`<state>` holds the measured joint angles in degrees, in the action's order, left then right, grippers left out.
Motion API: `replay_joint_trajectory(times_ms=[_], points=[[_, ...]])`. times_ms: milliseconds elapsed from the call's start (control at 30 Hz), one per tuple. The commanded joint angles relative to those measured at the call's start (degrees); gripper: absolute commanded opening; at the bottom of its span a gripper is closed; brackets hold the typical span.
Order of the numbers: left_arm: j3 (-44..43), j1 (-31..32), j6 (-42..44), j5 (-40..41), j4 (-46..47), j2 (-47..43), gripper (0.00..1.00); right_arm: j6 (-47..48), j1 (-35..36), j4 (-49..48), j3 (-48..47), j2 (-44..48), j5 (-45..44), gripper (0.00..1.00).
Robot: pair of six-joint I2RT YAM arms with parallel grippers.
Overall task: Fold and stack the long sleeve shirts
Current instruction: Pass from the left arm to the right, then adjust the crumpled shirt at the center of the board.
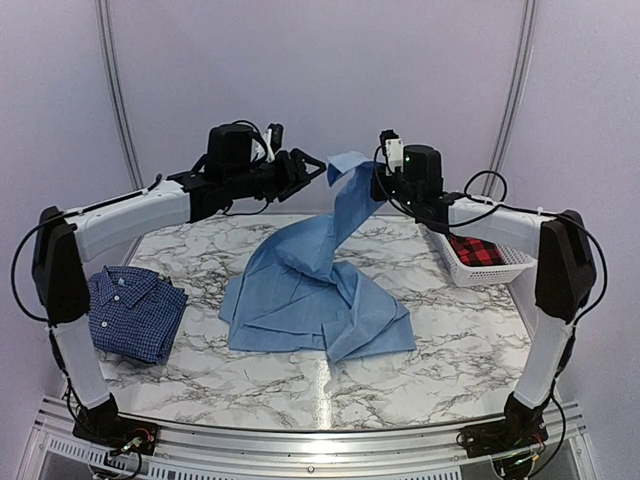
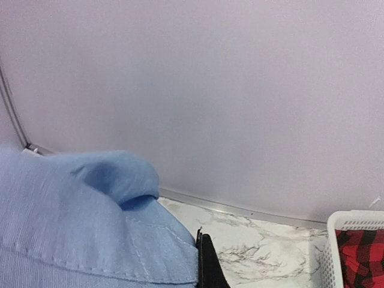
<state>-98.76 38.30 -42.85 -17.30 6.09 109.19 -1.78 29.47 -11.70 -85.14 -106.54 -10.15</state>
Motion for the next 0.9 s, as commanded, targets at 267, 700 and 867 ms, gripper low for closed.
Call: replay_joint_trajectory(times_ms=[267,700,867], points=[[38.51,-0.39,3.00,15.28,-12.50,-23.04,0.65,1.69,-7.53,7.75,-5.89,-2.53,-5.69,0.00],[41.26,5.74,-3.00,24.36,-15.83,-11.86,0.56,1.59,-8.64,9.12,-1.89,1.21,-6.75,0.00],[38.39,6.40,-7.89,24.85,-13.60,-7.32,0.50,1.68,-8.78,8.75,-0.33,2.91,-6.90,0.00]])
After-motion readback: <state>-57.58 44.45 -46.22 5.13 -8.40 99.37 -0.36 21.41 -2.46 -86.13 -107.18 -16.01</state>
